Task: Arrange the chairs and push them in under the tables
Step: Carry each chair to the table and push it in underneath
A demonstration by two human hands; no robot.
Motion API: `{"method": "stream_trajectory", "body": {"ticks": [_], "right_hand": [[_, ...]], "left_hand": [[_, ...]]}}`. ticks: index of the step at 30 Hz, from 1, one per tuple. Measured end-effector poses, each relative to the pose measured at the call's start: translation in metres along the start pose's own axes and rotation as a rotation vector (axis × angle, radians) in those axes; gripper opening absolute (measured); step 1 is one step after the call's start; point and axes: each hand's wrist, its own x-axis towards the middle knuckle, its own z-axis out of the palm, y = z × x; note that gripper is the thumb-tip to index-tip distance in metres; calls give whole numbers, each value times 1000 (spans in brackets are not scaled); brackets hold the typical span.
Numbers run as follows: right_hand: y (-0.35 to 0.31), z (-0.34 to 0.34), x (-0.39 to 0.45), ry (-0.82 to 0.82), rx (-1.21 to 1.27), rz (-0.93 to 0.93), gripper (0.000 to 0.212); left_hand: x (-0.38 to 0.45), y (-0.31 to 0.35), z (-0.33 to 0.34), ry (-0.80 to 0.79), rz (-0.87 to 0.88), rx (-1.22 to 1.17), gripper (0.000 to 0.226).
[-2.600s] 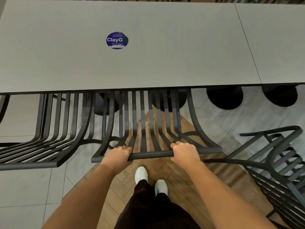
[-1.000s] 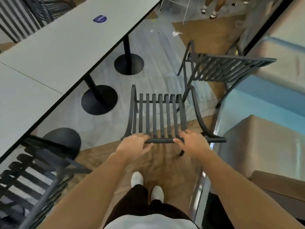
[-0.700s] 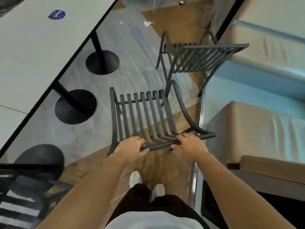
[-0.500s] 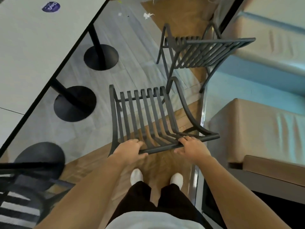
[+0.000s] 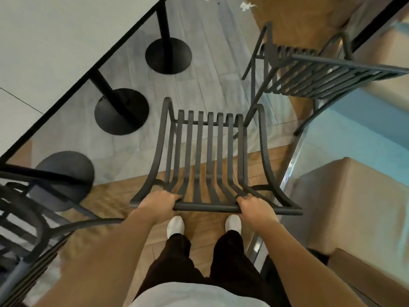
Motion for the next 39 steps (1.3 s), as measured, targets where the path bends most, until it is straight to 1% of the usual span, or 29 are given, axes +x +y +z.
{"method": "stream_trajectory", "body": {"ticks": [3, 7, 13, 18, 23, 25, 29, 33, 36, 39], "right_hand": [[6, 2, 3, -13, -8, -98, 20], [14, -3, 6, -9, -40, -176, 22], [32, -16, 17, -3, -136, -290, 23], [37, -38, 36, 5, -199, -346, 29], [33, -64, 64, 16, -260, -416, 30], [31, -71, 76, 14, -322, -449, 31], [28, -86, 96, 12, -400, -560, 33], [24, -104, 116, -13, -470, -657, 32], [24, -115, 130, -27, -500, -718, 30], [22, -128, 145, -32, -516, -766, 29]], "left_hand": [[-6, 6, 2, 40, -51, 40, 53], [-10, 18, 3, 77, -113, 60, 56], [-23, 38, 21, 135, -217, -29, 54], [-28, 53, 33, 165, -293, -62, 54], [-31, 66, 42, 191, -408, -184, 53], [-31, 71, 48, 200, -447, -233, 52], [-31, 82, 58, 210, -535, -346, 51], [-28, 94, 55, 253, -628, -467, 54], [-23, 104, 46, 264, -681, -516, 57], [-17, 103, 39, 266, -710, -546, 55]]}}
